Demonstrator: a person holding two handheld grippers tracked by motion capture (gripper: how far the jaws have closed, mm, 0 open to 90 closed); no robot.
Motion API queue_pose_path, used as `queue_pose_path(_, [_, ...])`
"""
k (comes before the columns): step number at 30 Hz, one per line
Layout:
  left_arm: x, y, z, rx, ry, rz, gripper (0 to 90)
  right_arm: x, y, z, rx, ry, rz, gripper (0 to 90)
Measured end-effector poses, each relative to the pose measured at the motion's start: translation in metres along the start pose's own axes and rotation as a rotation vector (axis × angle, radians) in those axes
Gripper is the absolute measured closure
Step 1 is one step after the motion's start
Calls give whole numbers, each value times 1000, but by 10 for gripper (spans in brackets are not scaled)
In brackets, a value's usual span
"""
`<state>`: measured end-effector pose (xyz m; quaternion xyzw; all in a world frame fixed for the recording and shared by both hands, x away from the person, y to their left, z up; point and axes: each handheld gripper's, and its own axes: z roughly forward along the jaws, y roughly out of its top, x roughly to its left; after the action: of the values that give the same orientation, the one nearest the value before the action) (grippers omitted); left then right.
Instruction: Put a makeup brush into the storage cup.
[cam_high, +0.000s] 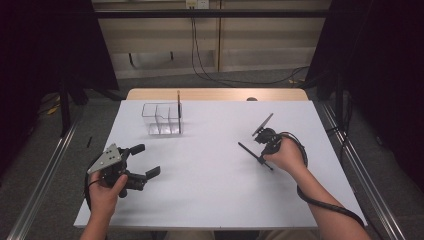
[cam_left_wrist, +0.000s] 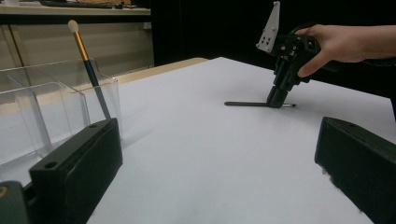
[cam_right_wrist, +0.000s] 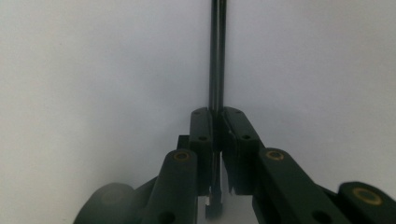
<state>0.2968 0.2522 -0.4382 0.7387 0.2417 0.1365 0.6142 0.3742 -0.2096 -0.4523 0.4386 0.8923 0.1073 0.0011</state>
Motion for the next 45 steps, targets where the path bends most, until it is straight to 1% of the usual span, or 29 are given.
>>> queue_pose_path(2, [0, 0, 0, 2, 2, 0, 8, -1, -1, 0, -6, -1, -9, 840])
queue_pose_path(6, [0, 0, 0, 1, 5, 0, 9, -2, -2, 0, -16, 8, -1, 848])
queue_pose_path(9, [0, 1, -1, 2, 8, 3, 9, -1, -1, 0, -7, -1, -20, 849])
queue_pose_path(11, [0, 1, -2, 2, 8, 4, 9, 0, -1, -1, -6, 1, -12, 849])
queue_pose_path(14, [1, 1, -2, 0, 11, 6, 9, -3, -3, -1, -21, 15, -2, 850])
queue_pose_path(16, [0, 1, -2, -5, 10, 0, 9, -3, -4, -1, -30, 16, -6, 850])
queue_pose_path(18, [0, 2, -3, -3, 12, 7, 9, -2, -4, -1, -32, 15, -11, 850])
queue_pose_path(19, [0, 2, -3, -6, 13, 5, 9, -2, -4, -1, -28, 11, -26, 850])
queue_pose_path(23, [1, 1, -3, -3, 12, 0, 9, -1, -5, -2, -32, 6, -40, 850])
queue_pose_path(25, [1, 0, -2, 2, 7, -1, 9, -1, -5, -3, -24, 0, -52, 850])
queue_pose_path(26, [1, 0, -2, 4, 7, 0, 9, -1, -6, -4, -24, -3, -66, 850])
queue_pose_path(29, [1, 0, -1, 3, 8, -1, 9, 0, -8, -8, -38, 2, -69, 850])
queue_pose_path(32, [1, 1, 0, 3, 6, 2, 9, 0, -10, -11, -56, 6, -86, 850])
queue_pose_path(34, [1, 1, 0, 3, 4, 2, 9, 3, -11, -14, -59, 13, -88, 850])
queue_pose_path(35, [0, 2, 0, 4, 3, 4, 9, 3, -11, -15, -65, 11, -99, 850])
queue_pose_path(38, [0, 2, 1, 3, -1, 3, 9, 8, -10, -19, -73, 19, -109, 850])
queue_pose_path(39, [-1, 2, 1, 4, -2, 2, 9, 9, -10, -20, -81, 20, -120, 850])
queue_pose_path(41, [-1, 2, 2, 6, -2, 2, 9, 13, -10, -21, -77, 20, -128, 850])
queue_pose_path(45, [0, 2, 3, 10, -4, 4, 8, 21, -8, -21, -81, 25, -181, 850])
